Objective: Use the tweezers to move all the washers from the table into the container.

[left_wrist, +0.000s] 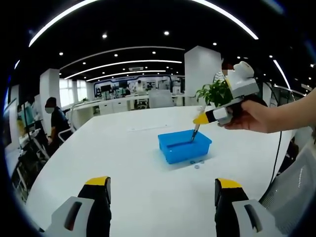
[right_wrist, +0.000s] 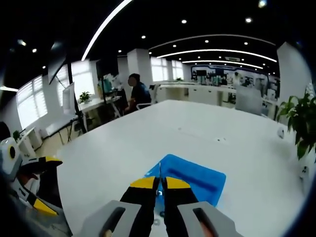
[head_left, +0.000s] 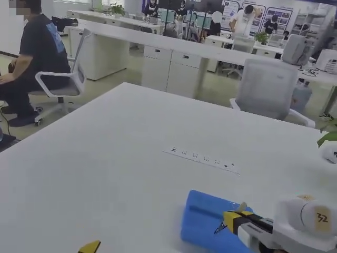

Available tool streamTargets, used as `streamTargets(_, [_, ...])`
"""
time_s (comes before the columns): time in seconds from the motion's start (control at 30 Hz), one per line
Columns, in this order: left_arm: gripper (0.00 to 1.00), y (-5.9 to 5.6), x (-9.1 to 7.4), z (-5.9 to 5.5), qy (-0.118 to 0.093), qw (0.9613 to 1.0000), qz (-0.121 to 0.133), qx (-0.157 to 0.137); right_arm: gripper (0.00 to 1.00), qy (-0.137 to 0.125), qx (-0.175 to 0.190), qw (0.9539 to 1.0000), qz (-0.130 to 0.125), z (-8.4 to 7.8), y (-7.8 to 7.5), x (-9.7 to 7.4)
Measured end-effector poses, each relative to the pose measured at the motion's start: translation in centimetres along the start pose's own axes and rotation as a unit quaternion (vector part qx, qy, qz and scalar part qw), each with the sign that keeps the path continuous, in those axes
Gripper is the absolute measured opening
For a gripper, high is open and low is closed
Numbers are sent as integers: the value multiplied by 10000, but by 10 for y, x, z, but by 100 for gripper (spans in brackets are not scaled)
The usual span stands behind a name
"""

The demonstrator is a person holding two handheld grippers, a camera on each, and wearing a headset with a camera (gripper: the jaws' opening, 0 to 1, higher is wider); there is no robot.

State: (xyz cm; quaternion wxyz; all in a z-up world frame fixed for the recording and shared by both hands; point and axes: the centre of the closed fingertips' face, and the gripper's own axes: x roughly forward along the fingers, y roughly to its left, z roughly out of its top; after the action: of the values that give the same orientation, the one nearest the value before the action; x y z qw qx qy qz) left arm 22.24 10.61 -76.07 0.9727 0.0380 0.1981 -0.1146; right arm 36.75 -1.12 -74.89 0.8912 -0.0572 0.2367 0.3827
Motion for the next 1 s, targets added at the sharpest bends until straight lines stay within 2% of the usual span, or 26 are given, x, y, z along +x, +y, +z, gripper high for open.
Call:
streamTargets(0.27, [88,-1,0,0,16,10000,-7,20,2,194,27,9998,-13,-22,4,4])
streamTargets(0.43, [88,0,0,0,30,10000,4,8,2,301,82,9994,-140,-37,1,7])
streamTargets(0.5, [88,-1,0,0,20,10000,-4,11,2,401,258,9986,-207,-44,-2,9])
streamTargets(0.73, [88,-1,0,-1,42,10000,-15,16,2,398,624,9966,-372,-55,-10,14])
streamTargets(1.0, [88,0,0,-1,52,10000,2,12,2,456,620,9961,-421,-55,-16,21])
